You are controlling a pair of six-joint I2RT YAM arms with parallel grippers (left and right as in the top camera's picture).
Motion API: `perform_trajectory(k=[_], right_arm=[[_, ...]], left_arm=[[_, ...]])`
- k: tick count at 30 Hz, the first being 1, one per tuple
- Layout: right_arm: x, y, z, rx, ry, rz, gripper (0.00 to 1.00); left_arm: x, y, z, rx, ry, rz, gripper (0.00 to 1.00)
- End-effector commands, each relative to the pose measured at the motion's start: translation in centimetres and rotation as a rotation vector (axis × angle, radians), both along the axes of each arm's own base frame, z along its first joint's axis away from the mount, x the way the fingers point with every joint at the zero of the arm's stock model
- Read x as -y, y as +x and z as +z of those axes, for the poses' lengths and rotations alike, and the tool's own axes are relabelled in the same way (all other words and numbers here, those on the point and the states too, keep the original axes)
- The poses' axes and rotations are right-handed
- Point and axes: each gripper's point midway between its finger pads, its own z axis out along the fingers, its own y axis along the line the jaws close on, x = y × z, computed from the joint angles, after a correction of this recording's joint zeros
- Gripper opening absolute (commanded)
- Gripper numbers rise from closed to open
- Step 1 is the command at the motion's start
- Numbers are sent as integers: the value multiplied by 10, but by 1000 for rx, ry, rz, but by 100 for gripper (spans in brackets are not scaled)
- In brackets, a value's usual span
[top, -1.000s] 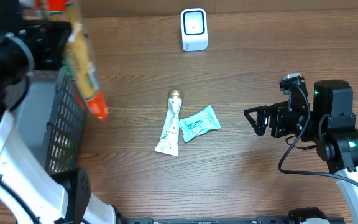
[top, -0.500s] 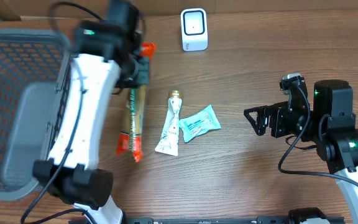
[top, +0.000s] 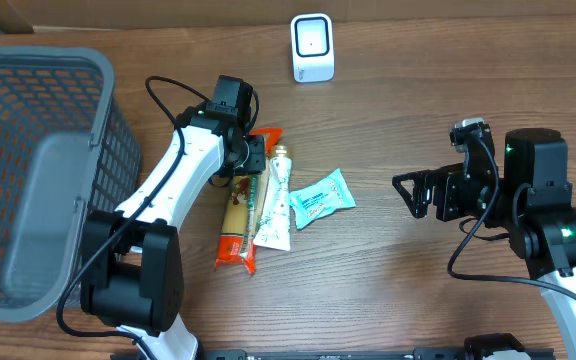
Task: Scan the item barcode
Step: 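Lay the spaghetti pack beside the white tube and release it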
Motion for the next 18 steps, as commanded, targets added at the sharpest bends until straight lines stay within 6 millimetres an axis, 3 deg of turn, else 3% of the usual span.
perform_trajectory(k=[1, 5, 11, 13, 14, 18], right_arm=[[-1, 2, 7, 27, -5, 5, 100], [-1, 2, 7, 27, -5, 5, 100], [-1, 2, 7, 27, -5, 5, 100], [-1, 2, 7, 27, -5, 5, 100], [-1, 3, 7, 29, -5, 5, 100], [-1, 4, 8, 38, -4, 5, 100]], left_arm=[[14, 4, 24, 29, -82, -12, 49], [10, 18, 69, 65, -86, -5, 58], [-12, 34, 188, 231, -80, -36, 68], [-28, 31, 224, 288, -56, -28, 100], [-41, 27, 244, 315, -36, -16, 100], [-89, 3, 283, 341, 38, 94, 100]])
